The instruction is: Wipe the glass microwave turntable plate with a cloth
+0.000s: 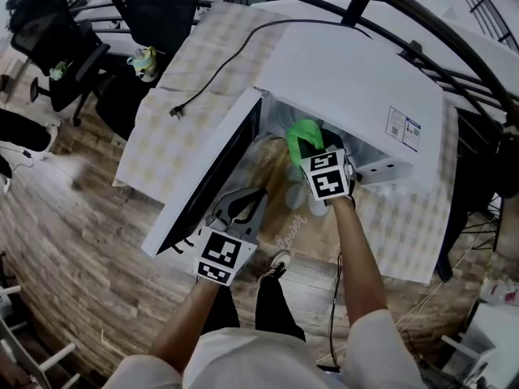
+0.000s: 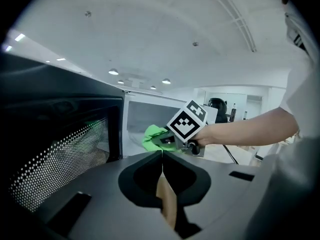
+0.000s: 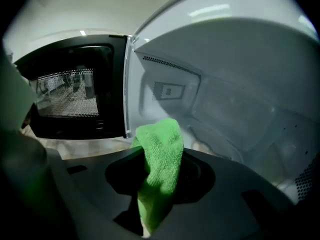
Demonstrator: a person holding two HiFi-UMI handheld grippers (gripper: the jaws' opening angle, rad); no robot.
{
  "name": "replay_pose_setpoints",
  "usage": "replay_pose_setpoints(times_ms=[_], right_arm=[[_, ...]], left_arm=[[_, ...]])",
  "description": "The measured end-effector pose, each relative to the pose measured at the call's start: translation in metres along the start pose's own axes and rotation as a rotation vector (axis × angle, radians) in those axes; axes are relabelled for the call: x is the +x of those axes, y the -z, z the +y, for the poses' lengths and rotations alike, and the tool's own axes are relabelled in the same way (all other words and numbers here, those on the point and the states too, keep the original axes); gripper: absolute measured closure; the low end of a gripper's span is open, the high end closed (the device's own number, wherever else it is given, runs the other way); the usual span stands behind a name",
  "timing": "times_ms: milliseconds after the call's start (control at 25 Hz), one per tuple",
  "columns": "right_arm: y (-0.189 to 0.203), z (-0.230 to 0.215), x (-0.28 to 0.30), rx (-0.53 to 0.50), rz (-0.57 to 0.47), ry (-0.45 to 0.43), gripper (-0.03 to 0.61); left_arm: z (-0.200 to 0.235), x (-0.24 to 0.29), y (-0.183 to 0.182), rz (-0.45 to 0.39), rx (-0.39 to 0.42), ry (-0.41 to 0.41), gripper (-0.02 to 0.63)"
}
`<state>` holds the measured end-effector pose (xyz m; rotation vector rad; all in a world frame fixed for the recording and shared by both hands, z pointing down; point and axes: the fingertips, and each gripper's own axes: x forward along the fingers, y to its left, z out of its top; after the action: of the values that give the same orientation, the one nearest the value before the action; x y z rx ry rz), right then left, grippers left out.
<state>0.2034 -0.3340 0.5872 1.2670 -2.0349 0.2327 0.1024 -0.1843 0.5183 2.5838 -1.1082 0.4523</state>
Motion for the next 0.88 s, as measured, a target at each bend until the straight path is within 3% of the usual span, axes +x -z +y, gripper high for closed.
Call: replay_pose_setpoints(times_ms=[240,360,640,880], right_arm=[[0.006,-0.059,-0.011,-0.051,-0.021,0.253,0.443],[0.016,-0.079,-0.005,-0.079,0.025,0.319,0.443],[0.026,-0.103,0.022,-0.037,0.129,0.354,0.442],[0.0,-0.069,0.039,-0.137,0.059,0.274,0.445]], left_arm=[[0.005,0.016,-0.018,-0.019,0.019,-0.018,0.595],[0.011,0.032,-0.03,-0.045,0.021,-0.023,0.595],[0.017,0.052,-0.048,-0.089,0.048,-0.024,0.595],[0.017,0.046,-0.039,-0.084,0.036,-0.027,0.594]])
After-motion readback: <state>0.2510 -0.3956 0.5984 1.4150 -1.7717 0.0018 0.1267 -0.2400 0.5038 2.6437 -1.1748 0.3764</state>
